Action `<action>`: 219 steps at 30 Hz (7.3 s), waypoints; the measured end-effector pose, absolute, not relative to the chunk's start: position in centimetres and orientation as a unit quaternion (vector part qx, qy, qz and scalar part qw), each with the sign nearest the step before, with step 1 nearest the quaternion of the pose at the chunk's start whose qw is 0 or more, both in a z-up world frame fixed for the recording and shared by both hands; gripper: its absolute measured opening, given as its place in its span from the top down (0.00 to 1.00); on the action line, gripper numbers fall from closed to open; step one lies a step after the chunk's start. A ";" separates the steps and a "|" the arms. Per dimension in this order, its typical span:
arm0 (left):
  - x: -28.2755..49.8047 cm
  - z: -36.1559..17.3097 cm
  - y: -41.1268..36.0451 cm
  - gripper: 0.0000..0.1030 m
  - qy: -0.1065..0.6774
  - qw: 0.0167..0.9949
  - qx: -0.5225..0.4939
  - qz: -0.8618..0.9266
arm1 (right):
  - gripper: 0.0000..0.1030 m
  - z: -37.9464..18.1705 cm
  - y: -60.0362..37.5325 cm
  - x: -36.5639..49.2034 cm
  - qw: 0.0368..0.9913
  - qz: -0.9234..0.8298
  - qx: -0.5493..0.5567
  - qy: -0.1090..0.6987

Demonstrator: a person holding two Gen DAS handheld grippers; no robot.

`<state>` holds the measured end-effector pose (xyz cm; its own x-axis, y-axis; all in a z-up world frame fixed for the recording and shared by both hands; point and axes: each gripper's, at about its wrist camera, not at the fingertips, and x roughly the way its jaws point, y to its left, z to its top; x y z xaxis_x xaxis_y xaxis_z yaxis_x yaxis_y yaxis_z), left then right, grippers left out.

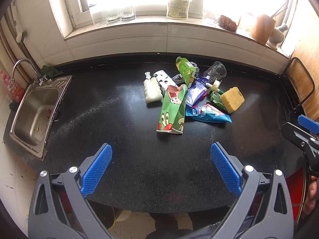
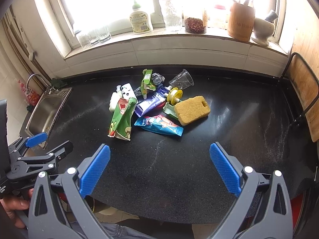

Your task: Collect trash

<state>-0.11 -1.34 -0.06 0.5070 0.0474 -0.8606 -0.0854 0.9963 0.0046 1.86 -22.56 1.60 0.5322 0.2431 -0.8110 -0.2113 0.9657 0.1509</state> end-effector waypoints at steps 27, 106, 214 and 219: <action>0.1 -0.3 -1.2 0.06 0.499 0.865 -0.020 0.040 | 0.06 1.3 -22.4 1.9 0.874 0.129 0.018 0.468; 10.4 -10.7 -2.5 0.42 0.521 0.850 -0.033 0.062 | 0.49 -13.6 -28.0 26.8 0.833 0.158 -0.090 0.523; 6.4 -6.1 2.0 0.08 0.483 0.875 -0.013 0.020 | 0.08 -3.3 -20.5 6.3 0.866 0.201 -0.077 0.452; 11.6 -10.1 3.0 0.08 0.505 0.862 0.007 0.041 | 0.08 -7.3 -19.4 9.6 0.849 0.207 -0.089 0.478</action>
<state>11.64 3.04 -10.10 0.4862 0.0782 -0.8703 -0.0639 0.9965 0.0538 9.64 -19.39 -7.34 0.4570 0.2660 -0.8488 -0.4368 0.8984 0.0463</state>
